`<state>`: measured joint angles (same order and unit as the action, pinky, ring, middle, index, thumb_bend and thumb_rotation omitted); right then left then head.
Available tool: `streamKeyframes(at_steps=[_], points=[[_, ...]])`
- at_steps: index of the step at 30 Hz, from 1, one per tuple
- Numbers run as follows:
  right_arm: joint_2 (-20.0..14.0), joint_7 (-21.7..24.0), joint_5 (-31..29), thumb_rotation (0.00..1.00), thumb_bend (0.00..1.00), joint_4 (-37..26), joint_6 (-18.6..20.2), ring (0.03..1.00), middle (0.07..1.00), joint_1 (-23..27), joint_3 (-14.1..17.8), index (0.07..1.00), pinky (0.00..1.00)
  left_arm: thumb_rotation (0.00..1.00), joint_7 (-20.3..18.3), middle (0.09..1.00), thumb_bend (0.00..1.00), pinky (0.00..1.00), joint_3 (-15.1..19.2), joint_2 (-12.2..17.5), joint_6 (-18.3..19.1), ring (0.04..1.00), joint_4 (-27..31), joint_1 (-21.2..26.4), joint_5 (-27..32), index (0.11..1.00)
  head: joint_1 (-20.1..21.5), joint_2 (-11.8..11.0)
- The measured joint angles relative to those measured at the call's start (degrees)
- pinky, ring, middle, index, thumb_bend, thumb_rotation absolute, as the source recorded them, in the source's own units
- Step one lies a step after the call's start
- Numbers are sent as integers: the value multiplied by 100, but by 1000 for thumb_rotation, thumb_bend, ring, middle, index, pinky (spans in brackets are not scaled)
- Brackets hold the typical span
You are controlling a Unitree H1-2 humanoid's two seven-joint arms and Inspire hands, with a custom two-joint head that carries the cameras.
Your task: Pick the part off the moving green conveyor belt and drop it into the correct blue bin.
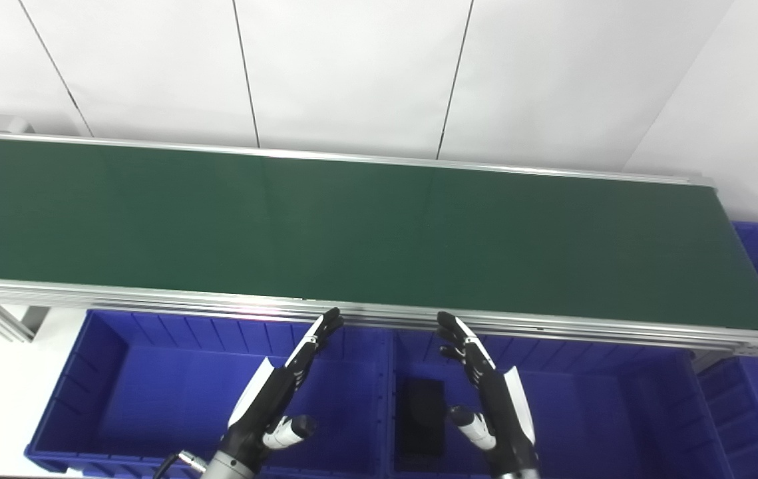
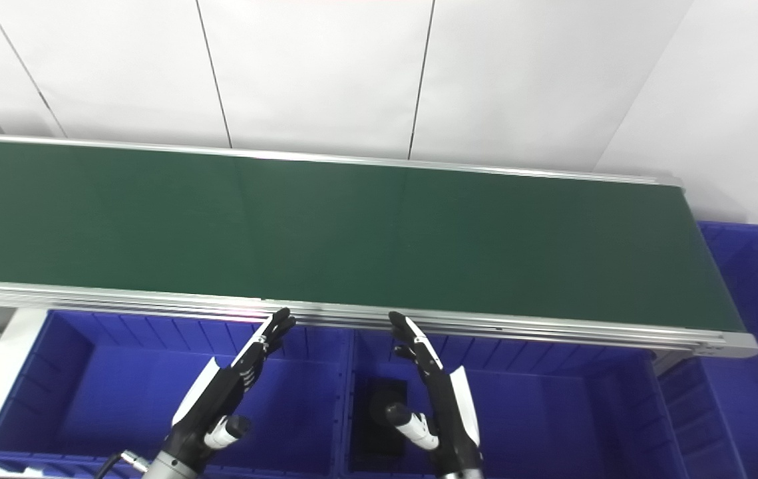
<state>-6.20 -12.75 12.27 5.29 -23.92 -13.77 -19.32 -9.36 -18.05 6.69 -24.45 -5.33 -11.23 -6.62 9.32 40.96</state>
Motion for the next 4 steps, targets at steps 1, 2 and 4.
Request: streamKeyframes(at_steps=[1,2,4], points=[[8,43,-19,960,1000,27,0,921,925,0,2,897,862,988,2,986,1000,993,0,6,0,1000,-17,5,-1,1000,-17,-9],[14,81,-33,960,1000,50,0,927,930,-2,2,902,873,987,9,985,1000,992,0,16,0,1000,-46,8,-2,1000,-35,-17],[14,98,-49,960,1000,63,0,936,935,-10,7,906,882,982,60,986,1000,996,-6,14,0,1000,-103,9,-22,1000,-79,-26]])
